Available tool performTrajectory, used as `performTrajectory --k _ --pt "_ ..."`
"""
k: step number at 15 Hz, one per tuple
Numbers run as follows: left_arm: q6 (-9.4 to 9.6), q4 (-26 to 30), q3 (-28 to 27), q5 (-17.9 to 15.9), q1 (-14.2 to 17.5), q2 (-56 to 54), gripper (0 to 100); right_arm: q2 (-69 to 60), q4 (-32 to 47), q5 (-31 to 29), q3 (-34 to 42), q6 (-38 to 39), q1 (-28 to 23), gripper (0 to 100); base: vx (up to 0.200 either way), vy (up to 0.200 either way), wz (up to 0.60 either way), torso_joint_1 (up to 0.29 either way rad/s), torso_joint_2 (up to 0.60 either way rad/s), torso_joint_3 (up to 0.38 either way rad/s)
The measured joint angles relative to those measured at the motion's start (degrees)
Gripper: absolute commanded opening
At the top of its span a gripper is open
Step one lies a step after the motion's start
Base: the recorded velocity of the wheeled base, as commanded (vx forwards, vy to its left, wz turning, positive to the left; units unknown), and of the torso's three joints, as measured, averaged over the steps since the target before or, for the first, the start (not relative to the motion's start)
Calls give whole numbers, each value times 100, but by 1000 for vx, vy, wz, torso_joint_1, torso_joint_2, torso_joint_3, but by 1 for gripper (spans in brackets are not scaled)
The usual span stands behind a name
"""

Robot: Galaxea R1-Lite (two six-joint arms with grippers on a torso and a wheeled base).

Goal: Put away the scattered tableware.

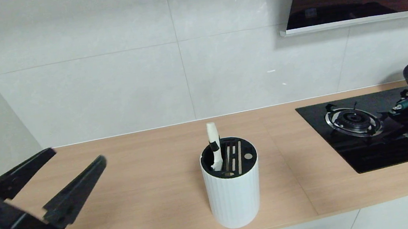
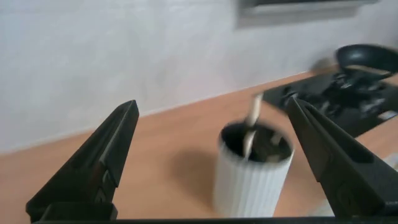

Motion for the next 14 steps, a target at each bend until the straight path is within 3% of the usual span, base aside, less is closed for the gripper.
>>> performTrajectory --k 3,7,9,11,13,14 --pt "-99 1585 336 -11 544 -1766 100 -1546 290 162 756 -87 -790 100 0 0 0 0 0 0" --pt "-180 3701 441 -294 1398 -3906 100 -3346 1615 299 1208 -391 -1325 100 0 0 0 0 0 0" --pt "-315 4222 494 -445 1987 -4717 100 -4170 2466 307 1247 -571 -1482 100 0 0 0 0 0 0" --pt "-239 4563 623 -592 2306 -5265 100 -4617 2633 271 1243 -573 -1659 100 0 0 0 0 0 0" --pt "-145 4446 979 -321 2422 -5546 100 -4831 2637 272 1437 -571 -2011 100 0 0 0 0 0 0" --pt "-6 4609 1182 65 2444 -5626 100 -4927 2653 325 1596 -599 -2263 100 0 0 0 0 0 0"
